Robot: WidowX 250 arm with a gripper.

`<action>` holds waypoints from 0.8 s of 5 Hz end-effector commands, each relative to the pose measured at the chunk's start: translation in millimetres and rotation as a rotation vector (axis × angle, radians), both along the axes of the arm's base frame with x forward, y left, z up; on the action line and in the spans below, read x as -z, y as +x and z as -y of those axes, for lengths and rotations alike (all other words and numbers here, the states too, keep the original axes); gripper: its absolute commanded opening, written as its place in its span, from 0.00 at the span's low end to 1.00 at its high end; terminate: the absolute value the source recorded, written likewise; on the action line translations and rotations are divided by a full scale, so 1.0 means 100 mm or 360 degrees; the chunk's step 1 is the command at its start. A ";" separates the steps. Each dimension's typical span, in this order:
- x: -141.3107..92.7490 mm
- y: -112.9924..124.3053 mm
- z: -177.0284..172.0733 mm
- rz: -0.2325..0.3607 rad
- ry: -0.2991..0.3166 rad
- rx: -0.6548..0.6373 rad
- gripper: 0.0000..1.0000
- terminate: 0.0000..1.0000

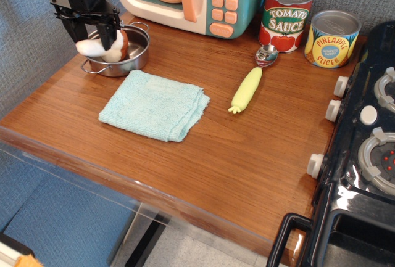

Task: Take mushroom out of the pot and place it in between the pot and the spoon.

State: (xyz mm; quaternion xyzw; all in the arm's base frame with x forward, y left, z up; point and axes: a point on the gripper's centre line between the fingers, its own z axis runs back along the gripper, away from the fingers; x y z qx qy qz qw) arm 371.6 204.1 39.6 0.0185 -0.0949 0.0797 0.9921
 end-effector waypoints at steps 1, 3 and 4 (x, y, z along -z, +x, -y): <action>-0.12 -0.01 0.11 0.0006 0.0056 0.0024 0.00 0.00; -0.41 0.07 0.23 0.0114 0.0105 0.0060 0.00 0.00; -0.86 0.18 0.37 0.0279 0.0148 -0.0001 0.00 0.00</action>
